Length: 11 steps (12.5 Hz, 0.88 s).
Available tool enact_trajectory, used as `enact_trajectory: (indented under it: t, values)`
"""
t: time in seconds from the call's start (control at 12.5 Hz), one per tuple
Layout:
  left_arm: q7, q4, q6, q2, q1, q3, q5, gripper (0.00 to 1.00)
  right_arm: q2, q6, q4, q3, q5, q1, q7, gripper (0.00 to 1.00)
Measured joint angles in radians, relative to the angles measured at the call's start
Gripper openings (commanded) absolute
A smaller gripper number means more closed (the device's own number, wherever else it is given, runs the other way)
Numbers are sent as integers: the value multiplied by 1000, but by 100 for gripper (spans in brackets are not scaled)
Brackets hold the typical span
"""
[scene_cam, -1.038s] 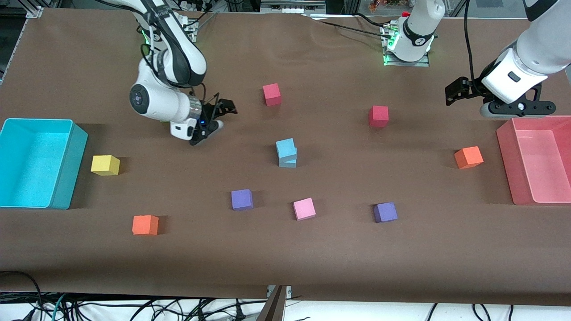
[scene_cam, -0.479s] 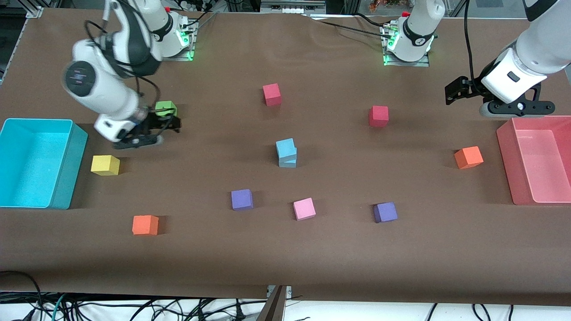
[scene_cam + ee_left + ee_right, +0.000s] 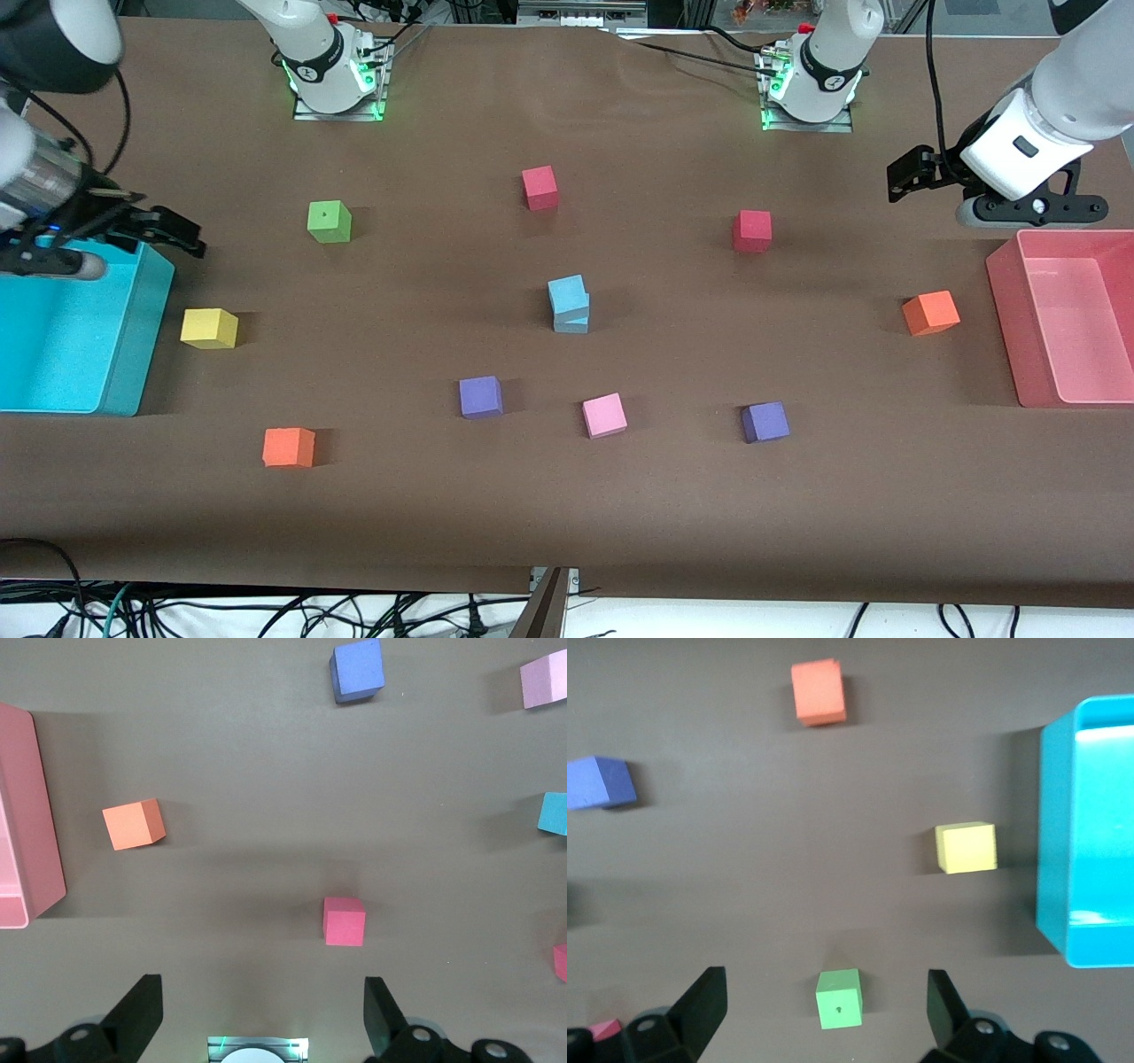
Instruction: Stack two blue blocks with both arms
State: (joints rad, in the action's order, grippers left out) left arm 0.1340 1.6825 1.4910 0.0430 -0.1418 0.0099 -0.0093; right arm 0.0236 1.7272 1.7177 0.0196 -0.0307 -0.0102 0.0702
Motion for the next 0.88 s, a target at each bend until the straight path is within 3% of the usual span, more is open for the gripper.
enact_trajectory:
  t: [0.32,0.88]
  values:
    - [0,-16,-6,-3,3,5,1,100,0,-94,-82,0,112,5,3,100]
    - [-29,-42,-6,-46,71,14,1,100,-30,-109,-65,16,65,11,10,100]
